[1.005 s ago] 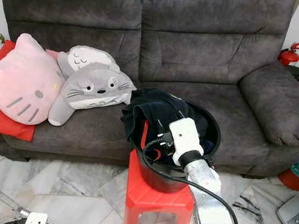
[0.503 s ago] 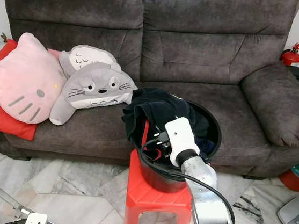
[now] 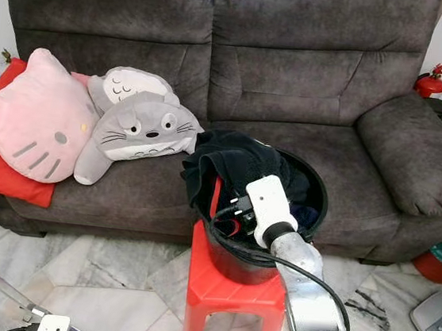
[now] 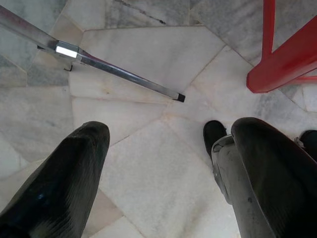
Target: Hang hanger
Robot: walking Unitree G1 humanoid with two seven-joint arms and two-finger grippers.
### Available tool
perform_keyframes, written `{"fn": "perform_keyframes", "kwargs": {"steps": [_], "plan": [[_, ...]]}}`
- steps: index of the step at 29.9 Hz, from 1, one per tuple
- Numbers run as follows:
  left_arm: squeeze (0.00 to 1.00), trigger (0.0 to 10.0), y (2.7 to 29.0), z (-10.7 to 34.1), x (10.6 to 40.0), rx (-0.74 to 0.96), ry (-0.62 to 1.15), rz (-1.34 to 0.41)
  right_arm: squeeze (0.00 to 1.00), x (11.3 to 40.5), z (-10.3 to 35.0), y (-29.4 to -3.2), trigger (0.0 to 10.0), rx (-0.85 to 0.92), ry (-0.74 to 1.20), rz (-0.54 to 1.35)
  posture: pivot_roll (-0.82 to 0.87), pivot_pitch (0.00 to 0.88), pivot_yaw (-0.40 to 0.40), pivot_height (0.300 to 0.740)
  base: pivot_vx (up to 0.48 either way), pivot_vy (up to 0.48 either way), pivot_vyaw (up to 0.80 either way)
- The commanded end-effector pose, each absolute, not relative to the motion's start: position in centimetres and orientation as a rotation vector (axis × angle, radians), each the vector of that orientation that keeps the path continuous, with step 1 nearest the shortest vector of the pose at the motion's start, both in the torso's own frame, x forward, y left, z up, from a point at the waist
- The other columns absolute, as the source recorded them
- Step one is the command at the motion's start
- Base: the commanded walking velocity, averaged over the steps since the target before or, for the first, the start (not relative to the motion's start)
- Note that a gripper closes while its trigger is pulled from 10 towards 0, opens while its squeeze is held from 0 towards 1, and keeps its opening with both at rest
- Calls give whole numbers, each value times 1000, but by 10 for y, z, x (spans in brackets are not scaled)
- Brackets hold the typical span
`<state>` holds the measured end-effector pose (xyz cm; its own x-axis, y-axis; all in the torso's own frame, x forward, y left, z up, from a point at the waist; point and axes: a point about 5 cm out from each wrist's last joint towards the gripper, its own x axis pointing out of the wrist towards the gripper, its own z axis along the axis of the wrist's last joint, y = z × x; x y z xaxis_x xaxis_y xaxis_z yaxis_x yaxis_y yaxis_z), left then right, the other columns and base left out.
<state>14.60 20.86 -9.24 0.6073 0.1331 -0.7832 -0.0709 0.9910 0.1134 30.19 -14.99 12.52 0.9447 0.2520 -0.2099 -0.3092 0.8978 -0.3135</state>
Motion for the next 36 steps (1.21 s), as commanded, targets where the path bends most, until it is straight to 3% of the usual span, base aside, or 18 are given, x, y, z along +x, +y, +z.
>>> {"fn": "perform_keyframes", "kwargs": {"steps": [1, 9, 16, 29, 36], "plan": [[0, 10000, 210, -94, 143, 70, 934, 118, 0, 304, 124, -155, 10000, -360, 191, 264, -239, 0, 89, 732, 0, 0, 0], [0, 10000, 209, -94, 143, 69, 938, 111, 0, 305, 127, -161, 10000, -366, 171, 210, -242, 0, 90, 732, 0, 0, 0], [0, 10000, 210, -94, 142, 69, 940, 109, 0, 313, 158, -180, 10000, -316, -11, 27, -243, 0, 91, 732, 0, 0, 0], [0, 10000, 209, -94, 142, 67, 944, 106, 0, 314, 170, -181, 10000, -287, -98, -7, -244, 0, 91, 732, 0, 0, 0], [0, 10000, 210, -95, 141, 75, 949, 119, 0, 304, 157, -146, 10000, -302, -32, 309, -246, 0, 91, 732, 0, 0, 0]]}}
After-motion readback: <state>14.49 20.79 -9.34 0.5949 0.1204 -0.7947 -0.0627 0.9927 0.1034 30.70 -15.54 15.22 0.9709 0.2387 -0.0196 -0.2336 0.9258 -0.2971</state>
